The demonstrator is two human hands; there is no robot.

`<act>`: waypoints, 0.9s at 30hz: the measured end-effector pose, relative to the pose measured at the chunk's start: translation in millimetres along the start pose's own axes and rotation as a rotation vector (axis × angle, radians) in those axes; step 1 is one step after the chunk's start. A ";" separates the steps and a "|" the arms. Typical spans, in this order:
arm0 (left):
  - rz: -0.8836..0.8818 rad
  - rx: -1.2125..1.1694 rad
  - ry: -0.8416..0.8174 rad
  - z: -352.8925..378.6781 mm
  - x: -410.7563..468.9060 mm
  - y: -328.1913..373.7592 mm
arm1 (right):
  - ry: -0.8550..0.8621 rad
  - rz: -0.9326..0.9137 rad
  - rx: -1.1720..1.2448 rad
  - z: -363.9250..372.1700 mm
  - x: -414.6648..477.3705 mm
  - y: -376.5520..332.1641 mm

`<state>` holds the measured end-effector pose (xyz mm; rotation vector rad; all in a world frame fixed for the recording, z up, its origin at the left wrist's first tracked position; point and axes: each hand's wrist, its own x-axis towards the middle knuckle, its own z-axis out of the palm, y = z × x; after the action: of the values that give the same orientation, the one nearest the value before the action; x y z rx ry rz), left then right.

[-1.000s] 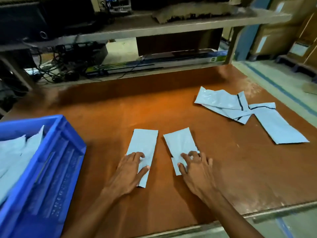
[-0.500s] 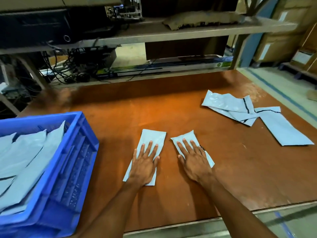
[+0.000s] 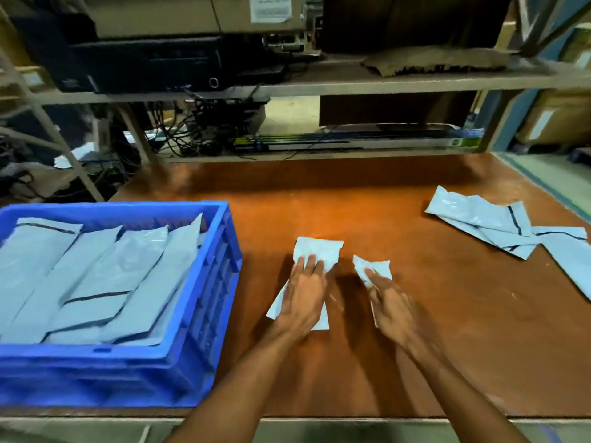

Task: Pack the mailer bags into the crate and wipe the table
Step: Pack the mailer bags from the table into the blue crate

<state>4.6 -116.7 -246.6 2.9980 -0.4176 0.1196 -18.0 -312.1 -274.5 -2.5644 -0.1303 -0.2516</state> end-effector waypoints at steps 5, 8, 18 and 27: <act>-0.036 -0.262 0.492 -138.8 -15.8 -57.0 | 0.269 -0.174 0.224 -36.7 40.4 -142.1; -0.030 -0.191 0.577 -208.7 -50.1 -136.4 | 0.340 -0.298 0.309 -44.8 49.4 -245.4; -0.167 -0.048 0.141 -176.1 -138.1 -332.9 | 0.120 -0.327 -0.284 66.0 22.0 -436.9; -0.267 -0.068 -0.450 -137.7 -143.5 -319.8 | -0.629 0.077 -0.519 114.7 17.5 -402.9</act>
<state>-53.2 244.2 -155.6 2.9594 -0.0492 -0.5852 -41.7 89.5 -156.4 -3.0633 -0.2194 0.6410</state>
